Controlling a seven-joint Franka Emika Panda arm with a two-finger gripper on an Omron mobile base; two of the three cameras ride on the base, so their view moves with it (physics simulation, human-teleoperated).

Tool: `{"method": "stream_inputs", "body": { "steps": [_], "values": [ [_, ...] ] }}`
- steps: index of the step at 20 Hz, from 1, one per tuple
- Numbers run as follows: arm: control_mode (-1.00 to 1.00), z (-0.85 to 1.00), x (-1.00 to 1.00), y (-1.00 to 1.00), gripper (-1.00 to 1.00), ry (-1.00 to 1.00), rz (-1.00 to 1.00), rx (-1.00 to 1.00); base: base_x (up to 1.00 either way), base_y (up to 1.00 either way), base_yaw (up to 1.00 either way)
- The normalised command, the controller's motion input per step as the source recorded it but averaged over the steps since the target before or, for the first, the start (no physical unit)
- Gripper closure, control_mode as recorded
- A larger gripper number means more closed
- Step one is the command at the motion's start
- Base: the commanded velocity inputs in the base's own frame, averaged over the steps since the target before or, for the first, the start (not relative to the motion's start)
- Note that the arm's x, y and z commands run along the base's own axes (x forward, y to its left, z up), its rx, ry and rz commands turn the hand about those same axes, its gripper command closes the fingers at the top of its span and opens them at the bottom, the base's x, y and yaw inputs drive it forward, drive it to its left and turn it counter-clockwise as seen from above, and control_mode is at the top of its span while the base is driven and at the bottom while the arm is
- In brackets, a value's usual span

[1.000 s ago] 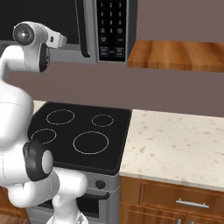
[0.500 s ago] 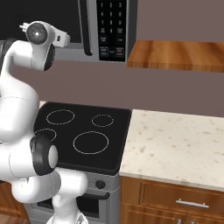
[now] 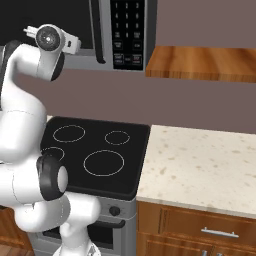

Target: Pick the corn from the counter and place it in the microwave. Then turn on the microwave.

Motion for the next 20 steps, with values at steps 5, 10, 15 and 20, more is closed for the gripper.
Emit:
{"method": "stream_inputs", "body": {
  "steps": [5,10,15,20],
  "values": [
    [-1.0,0.06,-0.04,-0.02,1.0,0.0,0.0,0.0,0.0,0.0,0.0],
    [-1.0,0.1,-0.25,-0.15,1.0,0.0,-0.03,0.0,0.0,0.0,0.0],
    [-1.0,0.06,-0.48,-0.23,1.0,0.0,-0.06,0.0,0.0,0.0,0.0],
    [-1.0,0.0,-0.53,-0.24,1.0,0.0,-0.04,0.0,0.0,0.0,0.0]
  ]
}}
